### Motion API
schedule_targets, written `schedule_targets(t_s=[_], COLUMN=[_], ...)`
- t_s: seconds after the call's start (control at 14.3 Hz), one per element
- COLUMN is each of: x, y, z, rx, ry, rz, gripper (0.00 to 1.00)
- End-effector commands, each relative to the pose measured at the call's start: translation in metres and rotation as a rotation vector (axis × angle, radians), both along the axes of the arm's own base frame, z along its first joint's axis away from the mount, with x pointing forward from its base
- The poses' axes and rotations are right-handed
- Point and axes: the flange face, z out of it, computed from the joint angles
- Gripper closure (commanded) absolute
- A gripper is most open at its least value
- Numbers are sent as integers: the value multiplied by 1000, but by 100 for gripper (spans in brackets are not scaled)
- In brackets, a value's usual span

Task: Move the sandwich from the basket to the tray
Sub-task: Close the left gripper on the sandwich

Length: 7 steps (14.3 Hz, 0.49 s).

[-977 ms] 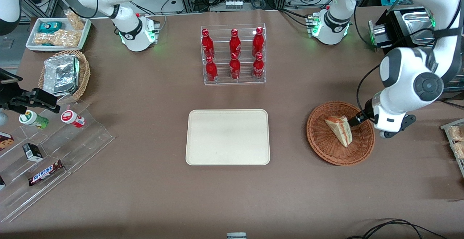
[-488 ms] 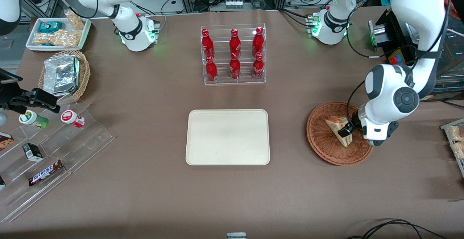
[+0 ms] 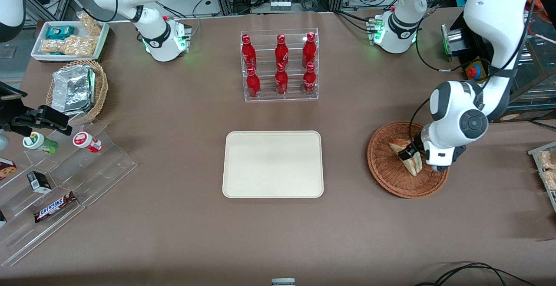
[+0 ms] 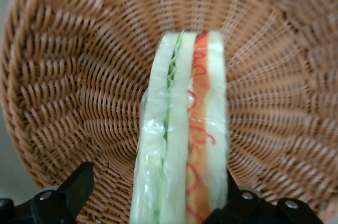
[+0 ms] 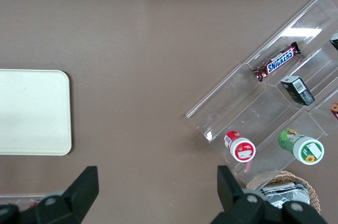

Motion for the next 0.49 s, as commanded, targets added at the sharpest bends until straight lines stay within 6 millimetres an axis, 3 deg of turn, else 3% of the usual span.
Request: schedule_targets(t_s=[0.0,0.07,0.14,0.42], x=[-7,-6,-5,11], y=[-3,-3,-5,-16], z=[-3,1,2,24], rx=[11,11,13,-12], ry=[-10,-8,-8,-62], rz=[16,39,50,-101], gripper=[43,71,89,97])
